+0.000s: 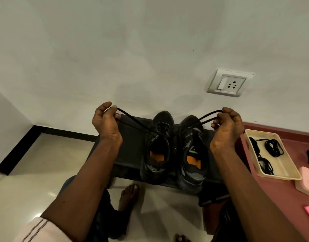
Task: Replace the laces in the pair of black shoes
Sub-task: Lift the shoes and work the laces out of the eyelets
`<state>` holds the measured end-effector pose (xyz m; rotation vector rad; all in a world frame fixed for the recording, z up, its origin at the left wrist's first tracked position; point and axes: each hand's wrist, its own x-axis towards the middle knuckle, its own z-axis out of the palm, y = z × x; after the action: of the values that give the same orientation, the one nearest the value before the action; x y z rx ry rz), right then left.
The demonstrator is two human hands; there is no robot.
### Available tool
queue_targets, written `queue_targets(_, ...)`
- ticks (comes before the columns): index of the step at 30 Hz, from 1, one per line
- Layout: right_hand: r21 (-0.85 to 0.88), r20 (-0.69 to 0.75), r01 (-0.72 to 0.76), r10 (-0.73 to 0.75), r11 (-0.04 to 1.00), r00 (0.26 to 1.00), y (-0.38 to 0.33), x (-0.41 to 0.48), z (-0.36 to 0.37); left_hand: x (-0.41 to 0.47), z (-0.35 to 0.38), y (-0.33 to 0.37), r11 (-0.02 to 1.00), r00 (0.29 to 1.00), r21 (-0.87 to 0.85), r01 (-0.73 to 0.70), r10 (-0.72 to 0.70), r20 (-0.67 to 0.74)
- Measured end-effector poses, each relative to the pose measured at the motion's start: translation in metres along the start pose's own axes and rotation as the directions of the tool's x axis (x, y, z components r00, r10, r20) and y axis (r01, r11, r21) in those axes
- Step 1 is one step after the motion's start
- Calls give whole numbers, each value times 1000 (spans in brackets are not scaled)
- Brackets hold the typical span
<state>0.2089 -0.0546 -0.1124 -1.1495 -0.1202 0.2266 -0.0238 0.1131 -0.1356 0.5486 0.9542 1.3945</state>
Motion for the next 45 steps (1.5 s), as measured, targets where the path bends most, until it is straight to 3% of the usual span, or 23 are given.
queue_targets(6,0,-176,12,-12,1000,984,-2,4,-5,10,-7,0,1000,970,13,-5,8,-241)
queue_targets(8,-173,-123,-8,-13,985,992,2,5,-8,15,-13,-2,968,978,250,24,30,-208)
queue_targets(9,-356,-58,-7,-14,934,998,5,4,-10,16,-16,-4,889,992,457,21,40,-122)
queue_targets(11,-712,114,76,8,698,993,13,-3,-11,13,-21,-9,539,987,832,-127,-14,160)
queue_targets(13,-859,275,227,39,458,961,21,-16,-9,3,-24,-15,134,917,929,-345,-165,364)
queue_targets(14,-876,348,306,50,373,936,25,-23,-6,-3,-23,-18,8,884,908,-419,-227,409)
queue_targets(15,-871,416,379,62,312,907,29,-31,-4,-8,-21,-20,-42,854,881,-471,-271,443)
queue_targets(19,-785,614,561,210,265,761,43,-49,2,-30,-11,-33,124,730,807,-578,-362,579)
queue_targets(22,-730,681,649,305,215,665,51,-59,5,-43,-8,-43,55,706,747,-662,-288,647)
queue_targets(27,-749,660,634,304,192,687,56,-67,8,-43,-8,-51,45,717,748,-662,-250,650)
queue_targets(33,-795,604,572,353,202,715,49,-58,3,-33,-14,-51,184,742,787,-589,-263,616)
queue_targets(36,-746,653,650,357,146,668,49,-60,4,-34,-15,-51,214,737,787,-578,-277,617)
queue_targets(41,-550,815,835,211,-9,539,56,-70,7,-34,-18,-52,180,731,772,-609,-251,635)
queue_targets(45,-507,844,859,158,-76,512,60,-67,14,-39,-14,-53,148,720,758,-636,-241,651)
